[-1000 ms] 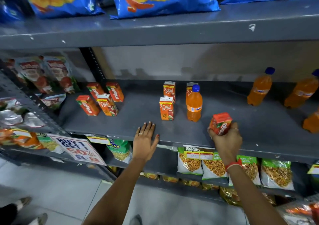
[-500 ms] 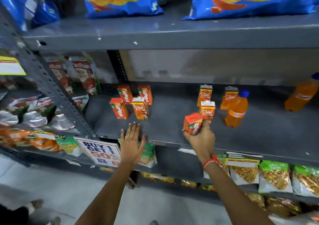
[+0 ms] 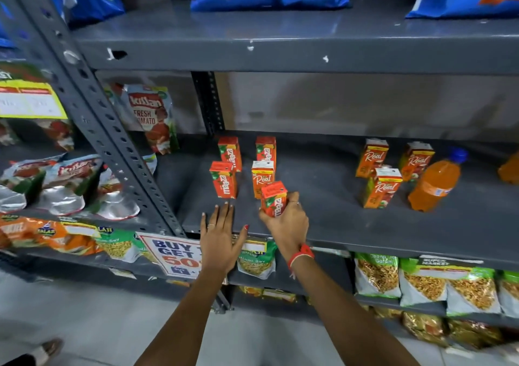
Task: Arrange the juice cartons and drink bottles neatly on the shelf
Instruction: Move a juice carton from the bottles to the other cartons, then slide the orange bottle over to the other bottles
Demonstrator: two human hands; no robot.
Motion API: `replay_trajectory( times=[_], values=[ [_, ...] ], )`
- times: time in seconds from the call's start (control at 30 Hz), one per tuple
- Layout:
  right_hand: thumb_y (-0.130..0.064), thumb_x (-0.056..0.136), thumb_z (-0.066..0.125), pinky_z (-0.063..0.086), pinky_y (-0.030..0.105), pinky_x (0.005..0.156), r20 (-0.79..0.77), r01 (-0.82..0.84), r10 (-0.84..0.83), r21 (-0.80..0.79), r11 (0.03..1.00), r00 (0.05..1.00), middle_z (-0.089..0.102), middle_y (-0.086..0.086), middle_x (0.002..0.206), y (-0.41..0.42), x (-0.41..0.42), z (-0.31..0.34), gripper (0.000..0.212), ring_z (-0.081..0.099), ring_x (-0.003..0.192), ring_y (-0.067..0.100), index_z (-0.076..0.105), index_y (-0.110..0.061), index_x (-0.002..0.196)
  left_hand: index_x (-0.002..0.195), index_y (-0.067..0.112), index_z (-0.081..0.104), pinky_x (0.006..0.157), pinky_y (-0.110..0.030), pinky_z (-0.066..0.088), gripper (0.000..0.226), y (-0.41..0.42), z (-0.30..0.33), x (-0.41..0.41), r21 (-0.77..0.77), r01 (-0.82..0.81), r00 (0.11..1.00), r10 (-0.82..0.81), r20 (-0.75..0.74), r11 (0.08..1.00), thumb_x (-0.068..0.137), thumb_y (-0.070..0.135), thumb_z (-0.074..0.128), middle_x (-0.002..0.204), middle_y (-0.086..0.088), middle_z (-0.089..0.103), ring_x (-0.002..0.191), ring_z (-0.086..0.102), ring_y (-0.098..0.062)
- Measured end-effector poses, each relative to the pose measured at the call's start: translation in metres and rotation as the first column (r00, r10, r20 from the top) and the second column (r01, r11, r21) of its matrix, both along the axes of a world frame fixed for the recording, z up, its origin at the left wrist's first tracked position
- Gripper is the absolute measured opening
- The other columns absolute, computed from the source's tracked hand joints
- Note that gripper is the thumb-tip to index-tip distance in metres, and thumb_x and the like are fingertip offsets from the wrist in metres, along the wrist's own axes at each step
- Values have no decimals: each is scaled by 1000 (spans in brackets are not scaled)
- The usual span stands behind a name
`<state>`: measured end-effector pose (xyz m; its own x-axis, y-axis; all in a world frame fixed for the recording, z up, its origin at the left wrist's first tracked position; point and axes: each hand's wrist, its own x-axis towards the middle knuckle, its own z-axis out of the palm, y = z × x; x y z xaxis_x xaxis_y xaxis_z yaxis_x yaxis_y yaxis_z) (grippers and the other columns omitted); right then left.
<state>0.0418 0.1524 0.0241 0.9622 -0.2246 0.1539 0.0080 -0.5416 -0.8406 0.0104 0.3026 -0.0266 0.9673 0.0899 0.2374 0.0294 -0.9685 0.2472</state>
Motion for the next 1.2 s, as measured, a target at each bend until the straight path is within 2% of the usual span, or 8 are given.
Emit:
replay_trajectory(
  times=[0.27,0.43,0.53,0.63,0.83,1.0,1.07,1.2],
  values=[
    [-53,59,77,52,35,70,8,-51,51,-5,999,999,64,5,98,4,-2,-7,63,62,87,20,40,-19,97,131,8,45,108,-49,21,70,0,-7,2,-39,-5,999,7,40,999,89,58,18,135,-12,52,126,45,-32],
    [-40,69,76,49,12,77,138,-35,-11,324,945,990,58,-12,99,-37,-18,-5,48,58,90,-4,45,-28,103,130,6,45,108,-52,23,67,-2,-10,4,-51,-17,997,20,71,999,86,53,28,134,-15,52,126,44,-34],
    [-30,77,71,49,24,83,189,215,-305,386,897,933,58,0,101,-81,-18,-4,37,56,93,4,49,-17,104,130,5,45,109,-53,22,67,-2,-9,4,-40,-24,997,27,76,999,86,51,28,135,-16,51,127,43,-34],
    [-25,73,74,43,44,94,162,451,-496,249,857,853,51,20,114,-126,2,-4,57,47,108,31,45,-1,114,134,4,40,110,-53,19,65,-11,-6,0,-54,-43,993,49,107,998,85,47,29,140,-17,45,130,38,-32],
    [-25,58,85,38,41,106,27,382,-390,151,912,920,42,20,131,-175,39,-3,89,39,124,35,34,-3,128,137,7,32,115,-38,0,63,-83,4,-29,-187,12,975,30,219,982,83,40,37,144,-16,37,136,23,-27],
    [-61,65,69,51,43,91,120,358,-408,303,883,905,53,9,123,-191,31,5,72,55,112,27,38,-24,119,137,10,31,113,-38,13,55,-153,14,-26,-141,293,936,-255,241,946,89,37,34,143,-14,39,139,18,-19],
    [-58,74,60,50,37,81,220,434,-519,339,835,826,53,7,115,-205,21,12,54,57,105,26,42,-24,112,138,11,29,114,-36,10,54,-174,20,-16,-101,372,917,-349,193,923,93,42,24,144,-13,39,139,18,-18],
    [-38,75,67,48,38,70,262,602,-650,245,760,713,47,12,115,-244,21,21,54,47,110,28,44,-11,115,137,6,33,113,-37,10,66,-208,23,5,-20,355,935,-354,37,935,93,50,10,143,-14,41,135,29,-25]
  ],
)
